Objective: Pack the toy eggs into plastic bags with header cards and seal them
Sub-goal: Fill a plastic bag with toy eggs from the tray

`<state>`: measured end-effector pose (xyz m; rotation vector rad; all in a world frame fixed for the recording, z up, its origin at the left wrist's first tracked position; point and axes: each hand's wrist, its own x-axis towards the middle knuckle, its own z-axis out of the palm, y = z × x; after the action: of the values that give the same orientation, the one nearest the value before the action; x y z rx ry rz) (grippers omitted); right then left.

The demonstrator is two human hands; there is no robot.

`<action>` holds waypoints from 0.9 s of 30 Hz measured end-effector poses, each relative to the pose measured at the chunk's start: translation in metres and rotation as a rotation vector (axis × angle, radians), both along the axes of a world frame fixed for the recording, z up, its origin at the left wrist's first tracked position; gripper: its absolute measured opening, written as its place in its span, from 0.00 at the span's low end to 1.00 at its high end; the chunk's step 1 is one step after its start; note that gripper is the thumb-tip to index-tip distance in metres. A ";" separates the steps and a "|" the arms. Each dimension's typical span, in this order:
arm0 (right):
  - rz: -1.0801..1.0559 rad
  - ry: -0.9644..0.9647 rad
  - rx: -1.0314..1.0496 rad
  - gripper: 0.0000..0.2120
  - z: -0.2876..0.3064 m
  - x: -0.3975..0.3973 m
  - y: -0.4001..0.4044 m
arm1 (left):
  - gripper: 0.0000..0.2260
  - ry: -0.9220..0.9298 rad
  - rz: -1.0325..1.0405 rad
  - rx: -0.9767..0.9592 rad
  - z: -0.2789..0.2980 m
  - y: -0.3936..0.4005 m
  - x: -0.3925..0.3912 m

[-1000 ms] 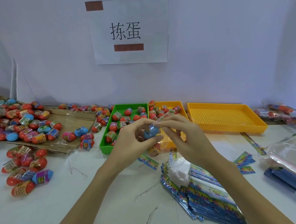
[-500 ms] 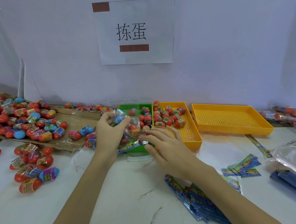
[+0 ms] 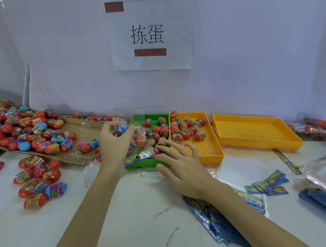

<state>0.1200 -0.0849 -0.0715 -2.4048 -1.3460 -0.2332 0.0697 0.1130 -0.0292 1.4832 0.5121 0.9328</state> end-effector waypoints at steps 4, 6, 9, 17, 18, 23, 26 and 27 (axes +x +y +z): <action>-0.005 -0.016 0.060 0.21 0.000 -0.002 -0.001 | 0.08 0.056 -0.022 0.028 0.000 -0.003 -0.001; -0.018 -0.018 0.164 0.19 0.004 -0.001 -0.002 | 0.09 0.040 -0.021 0.010 0.002 -0.002 -0.002; -0.087 -0.037 0.434 0.15 0.014 0.004 -0.006 | 0.09 0.020 -0.053 0.000 0.004 -0.004 -0.003; -0.177 0.114 0.809 0.12 0.031 0.016 -0.027 | 0.12 0.057 -0.372 0.087 0.002 -0.040 -0.004; -0.182 0.123 0.832 0.11 0.034 0.017 -0.031 | 0.12 0.058 -0.408 0.113 0.001 -0.044 -0.004; -0.214 0.240 0.964 0.10 0.048 0.021 -0.047 | 0.13 0.102 -0.425 0.264 -0.007 -0.060 -0.003; -0.233 0.188 0.972 0.12 0.055 0.018 -0.051 | 0.14 0.089 -0.393 0.308 -0.011 -0.066 -0.003; -0.247 0.085 0.954 0.11 0.057 0.016 -0.052 | 0.14 0.083 -0.396 0.301 -0.012 -0.068 -0.003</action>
<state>0.1363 -0.1366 -0.0145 -1.7083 -0.6440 -0.6569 0.0667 0.0451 -0.0413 1.8181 0.1271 0.6545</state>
